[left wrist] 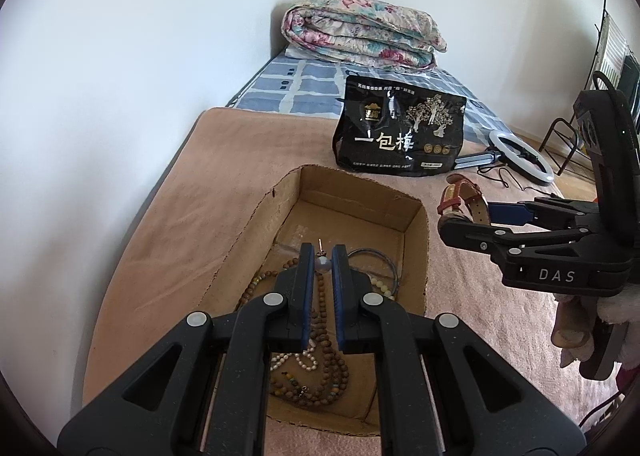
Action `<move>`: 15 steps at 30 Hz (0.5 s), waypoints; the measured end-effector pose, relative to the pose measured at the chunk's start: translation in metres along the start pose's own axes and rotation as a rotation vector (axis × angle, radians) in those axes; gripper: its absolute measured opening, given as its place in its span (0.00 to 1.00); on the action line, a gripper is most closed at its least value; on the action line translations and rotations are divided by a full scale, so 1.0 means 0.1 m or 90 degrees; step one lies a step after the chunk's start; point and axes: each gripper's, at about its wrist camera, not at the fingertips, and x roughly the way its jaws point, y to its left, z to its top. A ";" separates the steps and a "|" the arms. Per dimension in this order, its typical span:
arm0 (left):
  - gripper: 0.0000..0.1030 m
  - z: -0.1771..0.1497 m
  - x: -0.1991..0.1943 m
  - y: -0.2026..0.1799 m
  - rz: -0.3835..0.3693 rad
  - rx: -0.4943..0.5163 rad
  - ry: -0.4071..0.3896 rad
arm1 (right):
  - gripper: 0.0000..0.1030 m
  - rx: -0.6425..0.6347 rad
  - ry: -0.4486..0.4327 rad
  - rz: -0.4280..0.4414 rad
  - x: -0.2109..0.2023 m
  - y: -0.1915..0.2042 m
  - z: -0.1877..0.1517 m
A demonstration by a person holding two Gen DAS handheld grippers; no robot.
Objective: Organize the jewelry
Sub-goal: 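Lift and carry the pearl earring and red watch with both tools into the box, then open both grippers to drop the earring and watch into the box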
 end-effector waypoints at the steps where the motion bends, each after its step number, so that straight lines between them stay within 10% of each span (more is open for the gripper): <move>1: 0.07 0.00 0.01 0.01 0.001 -0.003 0.001 | 0.59 0.000 0.002 0.002 0.03 0.01 0.01; 15: 0.07 -0.04 0.04 0.09 0.001 -0.011 0.015 | 0.59 0.003 0.021 0.023 0.30 0.14 0.05</move>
